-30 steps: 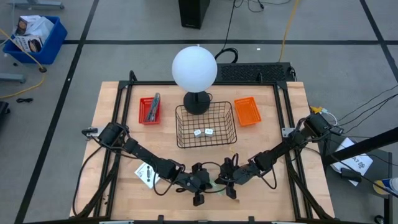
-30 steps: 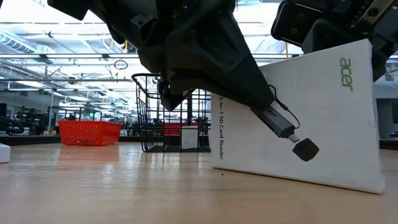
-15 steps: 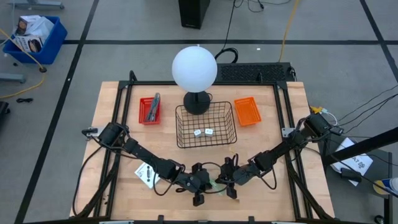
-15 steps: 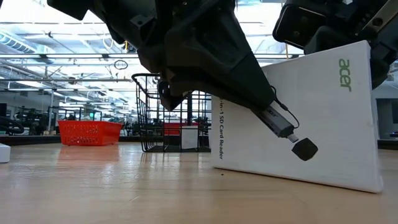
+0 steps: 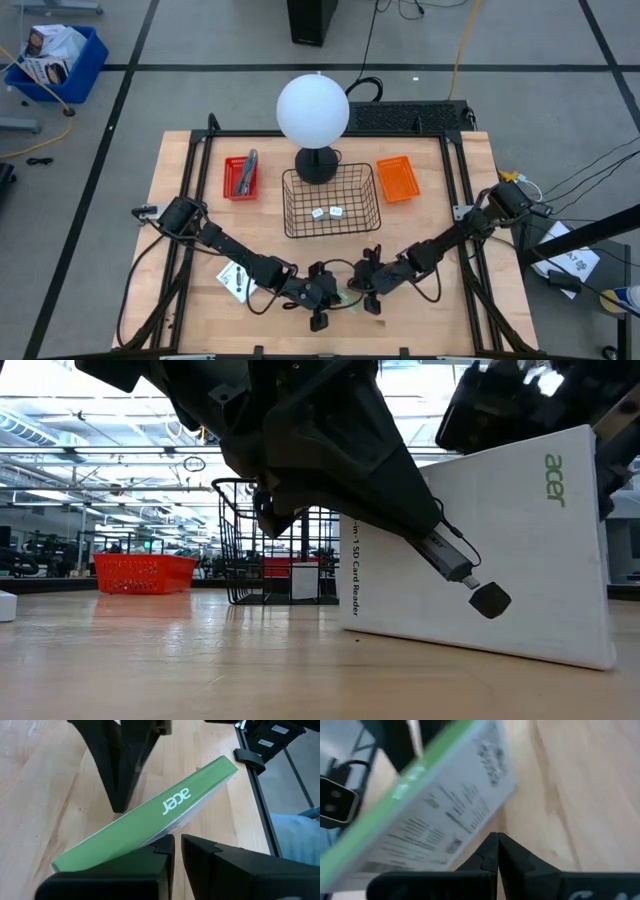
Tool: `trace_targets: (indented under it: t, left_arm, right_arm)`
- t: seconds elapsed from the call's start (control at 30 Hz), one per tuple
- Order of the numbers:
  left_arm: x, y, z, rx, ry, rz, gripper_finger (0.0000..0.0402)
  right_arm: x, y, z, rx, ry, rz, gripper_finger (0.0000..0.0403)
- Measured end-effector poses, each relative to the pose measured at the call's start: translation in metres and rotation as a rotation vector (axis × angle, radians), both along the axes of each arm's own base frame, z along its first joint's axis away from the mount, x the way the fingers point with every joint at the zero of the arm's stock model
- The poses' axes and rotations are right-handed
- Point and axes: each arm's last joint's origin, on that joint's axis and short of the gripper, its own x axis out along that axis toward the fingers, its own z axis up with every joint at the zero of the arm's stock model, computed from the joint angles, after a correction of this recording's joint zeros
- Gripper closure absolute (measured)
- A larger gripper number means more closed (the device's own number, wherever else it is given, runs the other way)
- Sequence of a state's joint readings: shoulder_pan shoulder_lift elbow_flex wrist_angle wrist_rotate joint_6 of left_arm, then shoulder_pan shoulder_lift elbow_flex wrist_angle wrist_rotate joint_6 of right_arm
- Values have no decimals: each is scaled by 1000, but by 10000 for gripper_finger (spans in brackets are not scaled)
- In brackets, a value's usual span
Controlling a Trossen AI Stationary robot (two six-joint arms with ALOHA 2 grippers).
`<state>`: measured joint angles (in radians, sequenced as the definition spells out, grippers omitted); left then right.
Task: Pick and place items into bin
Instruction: Put the right card reader box into the orange bin
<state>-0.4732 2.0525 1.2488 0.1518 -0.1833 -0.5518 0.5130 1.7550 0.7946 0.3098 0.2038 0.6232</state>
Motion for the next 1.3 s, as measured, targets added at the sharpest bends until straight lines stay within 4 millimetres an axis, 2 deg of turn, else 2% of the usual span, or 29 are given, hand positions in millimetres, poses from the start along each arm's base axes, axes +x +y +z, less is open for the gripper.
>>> trace_targets:
  t: [0.13,0.27,0.43,0.6,0.77,0.9,1.13,1.3]
  left_arm:
    - [0,0,0,14,-2,-10,362]
    - [0,0,-1,29,-1,-21,362]
    - [-3,1,3,43,11,-38,362]
    - [-13,-6,22,66,-6,-49,362]
    - [-26,-22,41,104,-67,-92,362]
    - [-38,-31,54,153,-94,-78,362]
    - [-55,-36,65,251,-94,-10,362]
    - [-58,-36,65,255,-74,11,362]
  right_arm:
    - [-3,-8,3,-4,53,-41,382]
    - [-10,-19,15,-25,109,-71,340]
    - [-19,-28,40,-23,91,-83,275]
    - [-28,-34,68,66,49,-43,230]
    - [-35,-33,97,175,-63,70,222]
    - [-39,-32,111,255,-118,61,228]
    - [-34,-24,100,309,-39,29,216]
    - [-16,-9,109,282,-21,53,217]
